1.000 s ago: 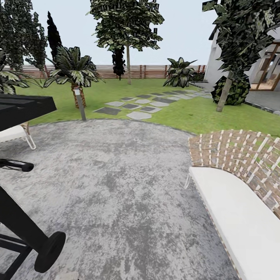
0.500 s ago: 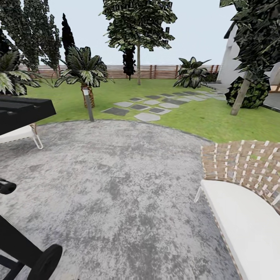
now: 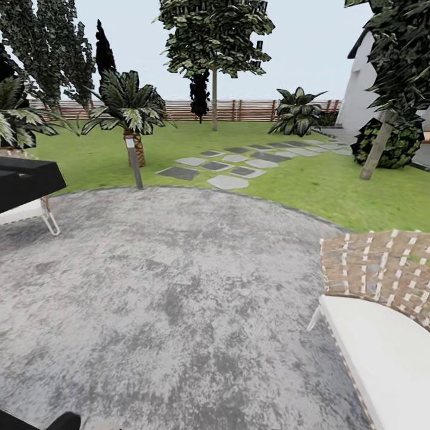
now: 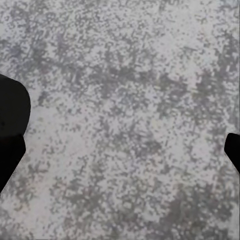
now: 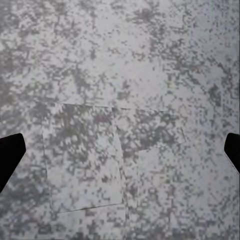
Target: In the garden, pick up the pesticide atomizer on the floor and spray pesticide onto both trees until each tree trunk is fully covered.
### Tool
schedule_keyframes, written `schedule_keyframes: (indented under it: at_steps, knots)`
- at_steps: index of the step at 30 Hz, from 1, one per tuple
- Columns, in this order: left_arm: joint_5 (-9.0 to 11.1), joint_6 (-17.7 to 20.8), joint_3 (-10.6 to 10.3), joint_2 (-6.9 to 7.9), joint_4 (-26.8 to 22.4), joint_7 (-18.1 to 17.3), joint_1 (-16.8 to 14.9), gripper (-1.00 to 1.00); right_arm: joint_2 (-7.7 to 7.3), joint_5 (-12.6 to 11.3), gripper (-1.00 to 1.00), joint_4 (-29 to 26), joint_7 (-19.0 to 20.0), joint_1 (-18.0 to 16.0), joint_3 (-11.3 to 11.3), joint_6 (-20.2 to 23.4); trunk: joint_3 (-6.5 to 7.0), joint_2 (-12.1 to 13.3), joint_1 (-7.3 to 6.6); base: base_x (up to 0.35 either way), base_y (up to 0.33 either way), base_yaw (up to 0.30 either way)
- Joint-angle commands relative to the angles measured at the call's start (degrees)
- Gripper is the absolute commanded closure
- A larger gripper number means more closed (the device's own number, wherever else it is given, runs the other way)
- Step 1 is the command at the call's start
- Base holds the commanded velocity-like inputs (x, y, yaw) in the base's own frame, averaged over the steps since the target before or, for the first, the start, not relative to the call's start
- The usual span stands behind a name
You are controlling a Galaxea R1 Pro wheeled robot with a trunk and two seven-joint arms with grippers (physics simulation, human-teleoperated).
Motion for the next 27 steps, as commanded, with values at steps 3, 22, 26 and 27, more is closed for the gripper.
schedule_keyframes:
  at_steps: [3,22,26,27]
  knots:
    - [0.5,-0.2,-0.1,0.01,0.1,0.0,0.0,-1.00,0.01,0.0,-1.00,0.0,0.0,0.0,-0.1,-0.2,-0.05,0.0,0.03,0.340,0.000,0.086]
    - [0.6,-0.2,-0.1,0.01,0.0,0.0,0.0,-1.00,0.01,0.0,-1.00,0.1,0.0,0.0,-0.1,-0.2,-0.05,0.0,0.03,0.340,-0.072,0.028]
    - [0.6,-0.2,-0.1,0.01,0.0,0.0,0.0,-1.00,0.01,0.0,-1.00,0.1,0.0,0.0,-0.1,-0.2,-0.05,0.0,0.03,0.340,-0.090,0.096]
    - [0.6,-0.2,-0.1,0.01,0.0,0.0,0.0,-1.00,0.01,0.0,-1.00,0.1,0.0,0.0,0.0,-0.2,-0.05,0.0,0.03,0.340,-0.089,0.195]
